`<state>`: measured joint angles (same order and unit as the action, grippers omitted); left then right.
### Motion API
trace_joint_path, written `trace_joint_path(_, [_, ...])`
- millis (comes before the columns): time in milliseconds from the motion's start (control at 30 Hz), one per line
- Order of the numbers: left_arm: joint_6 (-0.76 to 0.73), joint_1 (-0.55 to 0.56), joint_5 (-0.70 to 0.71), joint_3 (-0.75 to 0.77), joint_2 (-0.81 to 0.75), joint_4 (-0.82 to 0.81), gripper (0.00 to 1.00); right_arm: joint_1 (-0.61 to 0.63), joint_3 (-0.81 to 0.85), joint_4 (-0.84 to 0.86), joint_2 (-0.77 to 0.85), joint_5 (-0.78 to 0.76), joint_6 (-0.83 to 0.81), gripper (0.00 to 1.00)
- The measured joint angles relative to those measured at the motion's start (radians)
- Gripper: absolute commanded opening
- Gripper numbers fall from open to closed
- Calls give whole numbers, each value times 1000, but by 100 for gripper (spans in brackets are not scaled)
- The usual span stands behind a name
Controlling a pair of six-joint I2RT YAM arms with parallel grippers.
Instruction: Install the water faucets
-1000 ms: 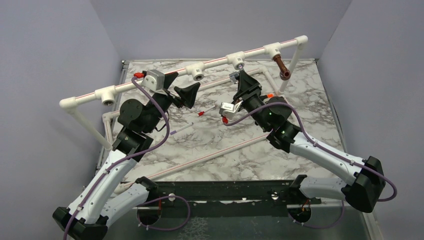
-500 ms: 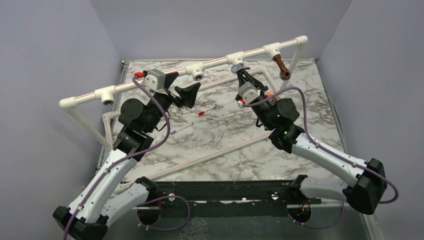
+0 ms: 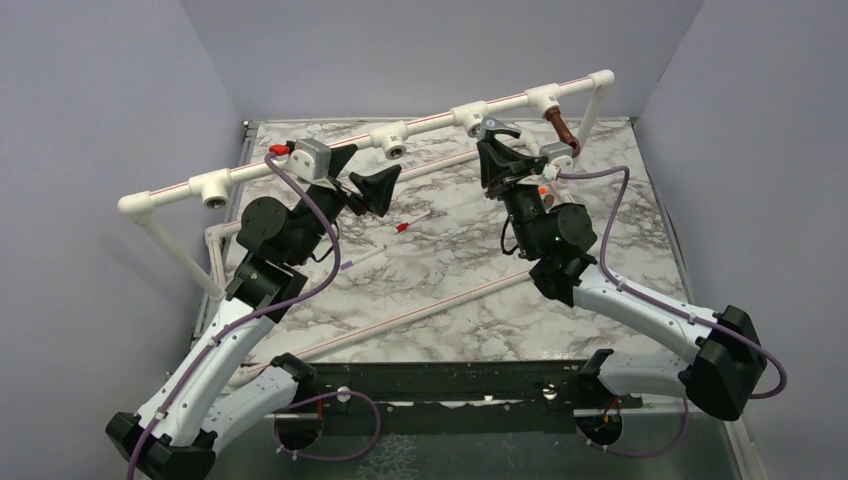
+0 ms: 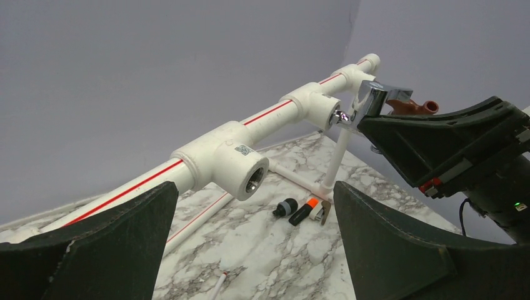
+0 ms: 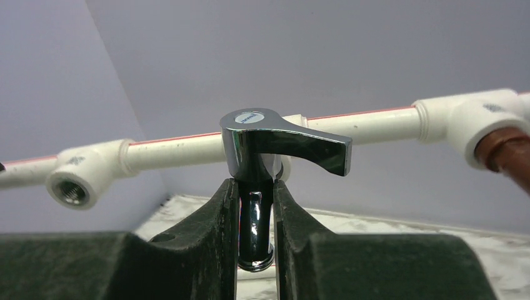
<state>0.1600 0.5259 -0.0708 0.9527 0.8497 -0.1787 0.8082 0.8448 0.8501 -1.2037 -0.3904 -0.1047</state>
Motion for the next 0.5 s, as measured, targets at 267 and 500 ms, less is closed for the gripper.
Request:
trace_joint_path(267, [0, 0, 0, 0, 0, 0, 95, 0, -24, 95, -34, -124, 377, 1])
trace_joint_path(500, [0, 0, 0, 0, 0, 0, 96, 0, -33, 104, -47, -201, 687, 1])
